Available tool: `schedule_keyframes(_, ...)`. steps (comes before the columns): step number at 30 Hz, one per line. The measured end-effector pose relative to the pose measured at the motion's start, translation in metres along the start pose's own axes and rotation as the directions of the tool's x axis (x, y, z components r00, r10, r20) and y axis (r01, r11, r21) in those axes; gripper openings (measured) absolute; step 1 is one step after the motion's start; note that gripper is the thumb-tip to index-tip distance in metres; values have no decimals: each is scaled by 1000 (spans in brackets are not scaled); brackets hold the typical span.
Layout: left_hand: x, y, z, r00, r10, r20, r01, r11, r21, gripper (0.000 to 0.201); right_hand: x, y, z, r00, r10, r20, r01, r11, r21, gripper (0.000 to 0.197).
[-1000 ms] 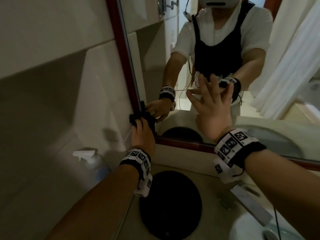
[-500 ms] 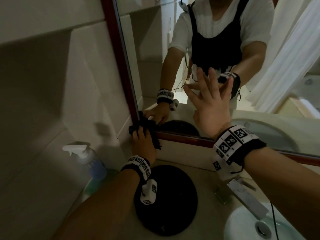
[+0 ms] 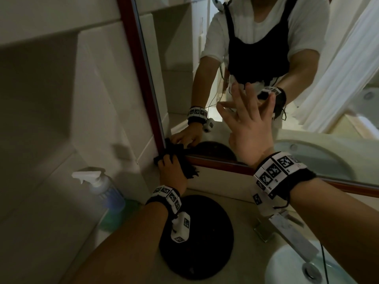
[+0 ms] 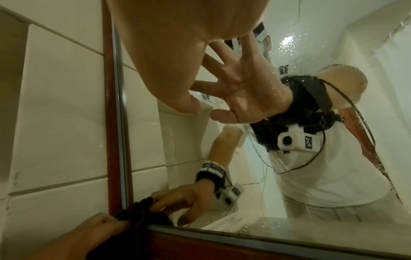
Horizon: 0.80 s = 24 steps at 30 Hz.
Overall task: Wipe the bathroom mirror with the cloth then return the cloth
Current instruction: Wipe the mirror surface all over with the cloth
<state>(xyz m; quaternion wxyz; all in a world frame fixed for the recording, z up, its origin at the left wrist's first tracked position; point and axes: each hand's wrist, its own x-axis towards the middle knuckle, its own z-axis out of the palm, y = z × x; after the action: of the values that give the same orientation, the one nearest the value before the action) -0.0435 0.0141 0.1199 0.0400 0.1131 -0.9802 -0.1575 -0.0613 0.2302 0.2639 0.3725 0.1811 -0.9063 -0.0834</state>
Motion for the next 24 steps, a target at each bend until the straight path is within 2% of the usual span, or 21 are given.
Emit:
schedule_keyframes(4,-2,7,-2,999,-36,5,36,998,-48,72,-4,-2,3,1000,-9,26,8,1000,27,80)
schedule_keyframes(10,-21,45,3,997,5,72,-2,999,-35,76,-17,-6,-2,989,-32,143,25,999,48,74)
schedule_keyframes(14,-27,56,9,992,58,113,-53,998,-44,80,-39,-10,10,942,-106,318,103,994,28,78)
schedule_keyframes(18,-29,50,4,984,142,109,-132,986,-99,78,-78,-23,32,885,-188,426,132,979,158,77)
schedule_keyframes(20,-29,51,-1,978,160,134,-144,981,-127,74,-94,-33,41,871,-180,458,72,967,244,71)
schedule_keyframes(24,-26,47,-12,966,167,199,-118,964,-238,61,-103,-51,54,794,-43,607,-203,922,330,60)
